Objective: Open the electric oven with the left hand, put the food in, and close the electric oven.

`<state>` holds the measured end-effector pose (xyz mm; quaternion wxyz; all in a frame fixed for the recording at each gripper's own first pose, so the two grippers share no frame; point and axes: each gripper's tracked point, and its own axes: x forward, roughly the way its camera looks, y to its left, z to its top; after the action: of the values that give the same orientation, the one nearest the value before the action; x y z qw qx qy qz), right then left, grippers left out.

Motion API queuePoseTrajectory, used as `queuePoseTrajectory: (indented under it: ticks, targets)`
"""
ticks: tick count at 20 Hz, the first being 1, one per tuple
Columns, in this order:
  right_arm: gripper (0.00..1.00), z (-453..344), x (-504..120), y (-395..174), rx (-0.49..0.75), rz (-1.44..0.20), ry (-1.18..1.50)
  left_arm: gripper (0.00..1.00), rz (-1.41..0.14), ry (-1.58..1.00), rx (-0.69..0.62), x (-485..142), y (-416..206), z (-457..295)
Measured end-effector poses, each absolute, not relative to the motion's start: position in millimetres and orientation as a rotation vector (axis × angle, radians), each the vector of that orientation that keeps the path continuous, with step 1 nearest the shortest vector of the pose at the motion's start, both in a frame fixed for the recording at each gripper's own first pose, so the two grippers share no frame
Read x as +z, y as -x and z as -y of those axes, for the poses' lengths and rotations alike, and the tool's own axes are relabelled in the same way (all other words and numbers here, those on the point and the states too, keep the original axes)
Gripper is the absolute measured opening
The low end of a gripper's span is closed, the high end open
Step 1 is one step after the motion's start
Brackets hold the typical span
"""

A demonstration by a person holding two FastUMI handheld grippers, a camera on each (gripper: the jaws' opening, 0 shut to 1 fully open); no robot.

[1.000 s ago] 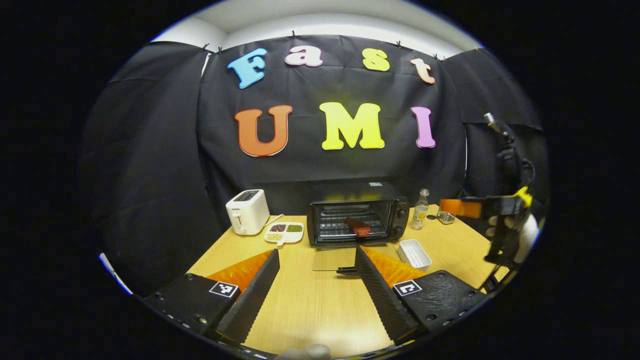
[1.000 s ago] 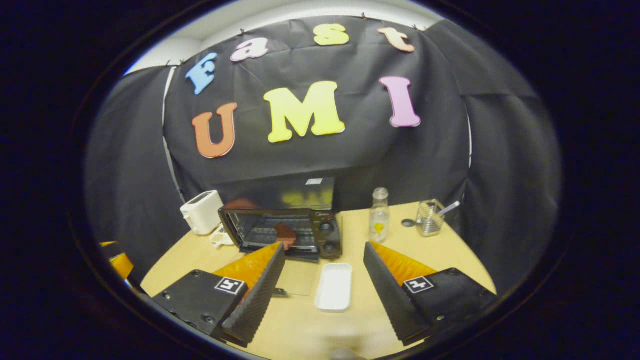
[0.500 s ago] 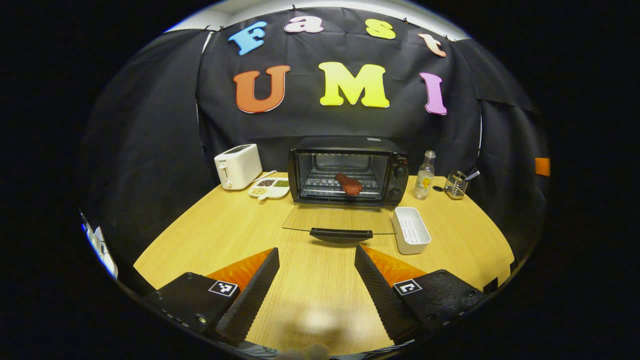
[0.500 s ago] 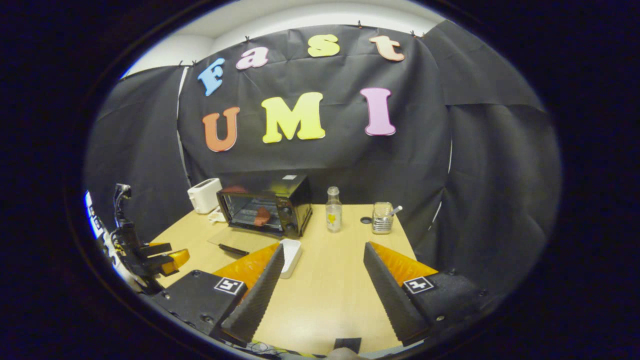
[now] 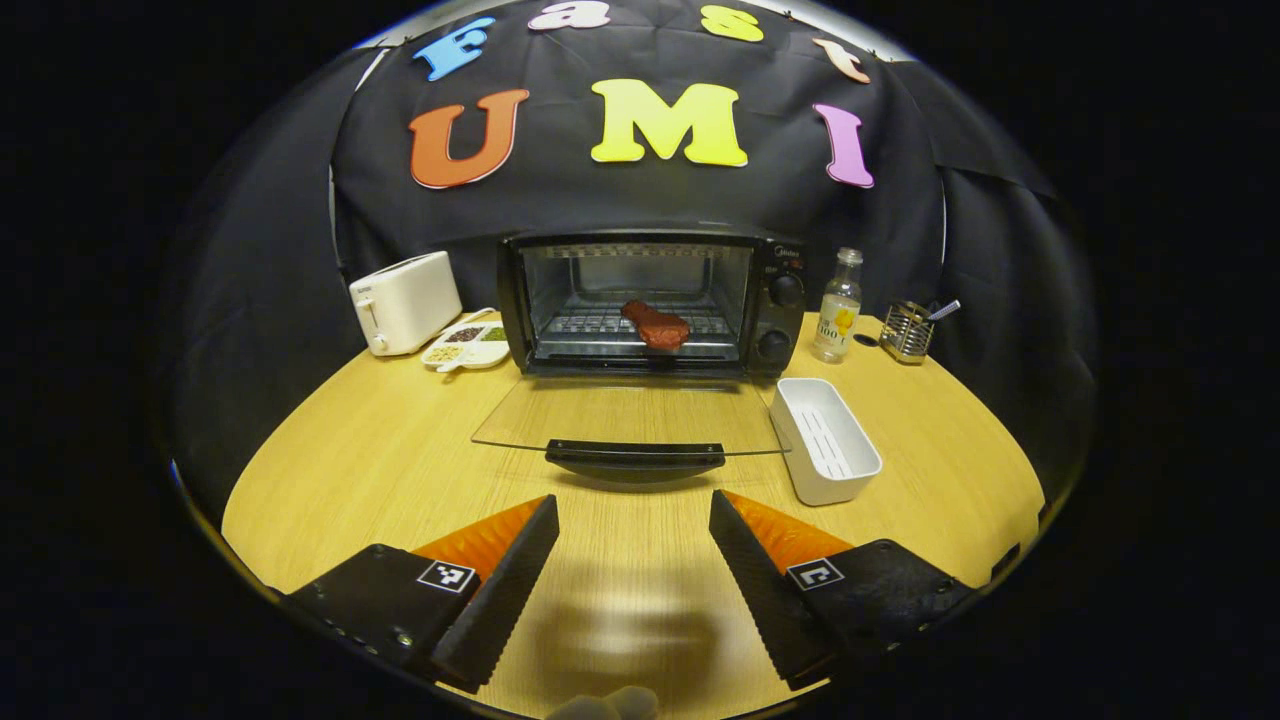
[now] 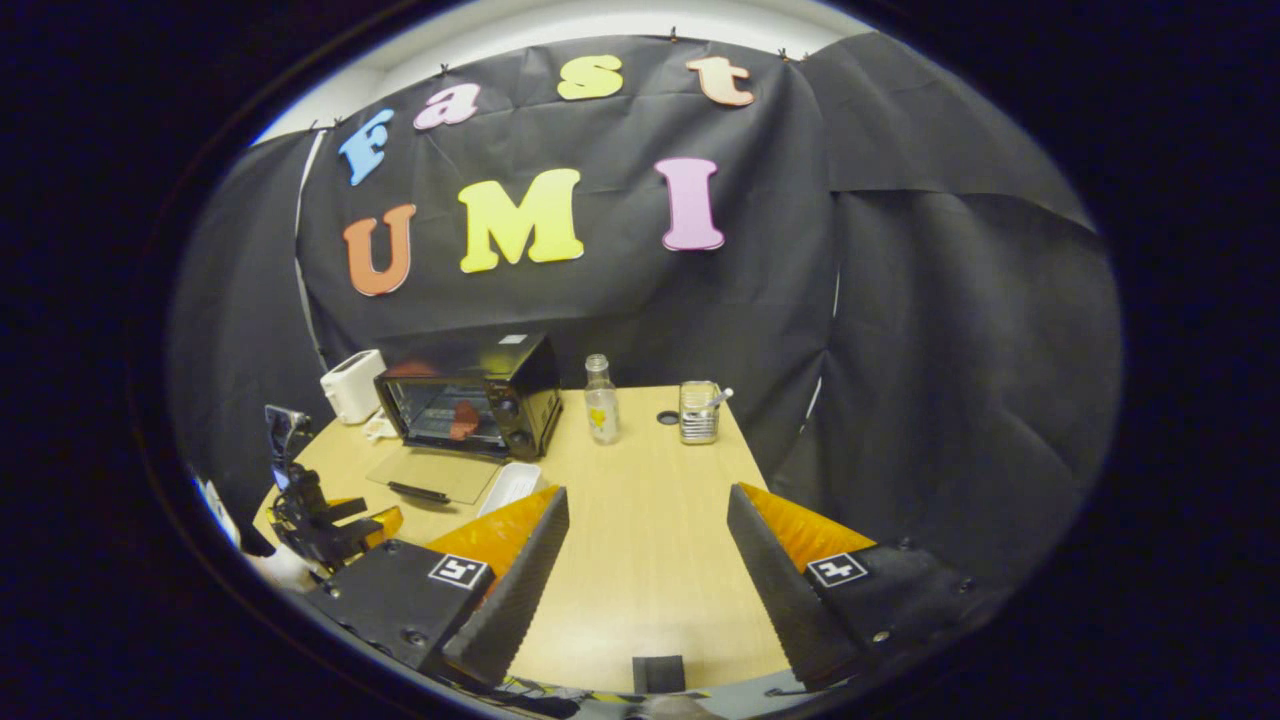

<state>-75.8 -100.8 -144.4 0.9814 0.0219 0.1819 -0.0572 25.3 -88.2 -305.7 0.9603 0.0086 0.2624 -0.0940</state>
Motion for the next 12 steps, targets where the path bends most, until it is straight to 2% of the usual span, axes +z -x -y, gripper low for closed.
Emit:
queuePoseTrajectory:
  ticks: [7,12]
  targets:
    - [1.0,69,-138,73,-0.215,-0.378,-0.105,0.97,-0.558,-0.028,-0.275,-337,-63,98]
    - [1.0,67,-134,80,-0.259,-0.387,-0.063,0.97,-0.578,-0.031,-0.267,-350,-75,94]
